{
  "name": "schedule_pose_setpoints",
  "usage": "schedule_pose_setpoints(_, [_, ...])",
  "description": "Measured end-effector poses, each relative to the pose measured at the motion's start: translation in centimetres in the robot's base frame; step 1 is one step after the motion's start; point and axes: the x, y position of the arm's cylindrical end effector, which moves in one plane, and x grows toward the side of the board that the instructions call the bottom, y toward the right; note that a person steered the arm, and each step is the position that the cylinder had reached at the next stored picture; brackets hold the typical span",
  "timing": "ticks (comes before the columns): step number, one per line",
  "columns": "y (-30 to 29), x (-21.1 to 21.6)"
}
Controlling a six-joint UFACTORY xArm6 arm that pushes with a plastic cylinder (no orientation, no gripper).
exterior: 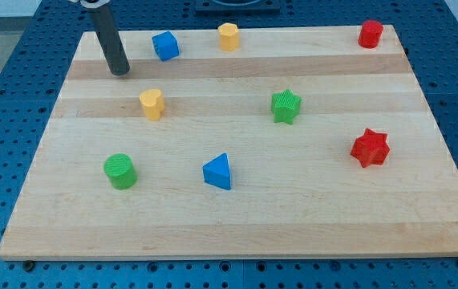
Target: Move the blue cube into the yellow hexagon
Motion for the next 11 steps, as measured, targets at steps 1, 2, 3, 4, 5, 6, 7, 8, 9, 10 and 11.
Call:
schedule_pose_setpoints(1, [0.0,-1.4])
schedule_pose_setpoints(2, [0.0,-3.0])
schedule_pose_setpoints(3, [0.3,-3.8])
schedule_pose_setpoints(4, [1.5,-3.8])
schedule_pose_setpoints(5, [2.6,-3.7])
schedule_pose_setpoints(6, [3.3,-3.9])
schedule_pose_setpoints(7, [3.3,-5.1])
schedule_pose_setpoints(8, [4.2,-5.1])
schedule_pose_setpoints(9, [5.6,-5.1])
schedule_pose_setpoints(10, [7.0,-5.1])
schedule_pose_setpoints(11, [8.2,-5.1])
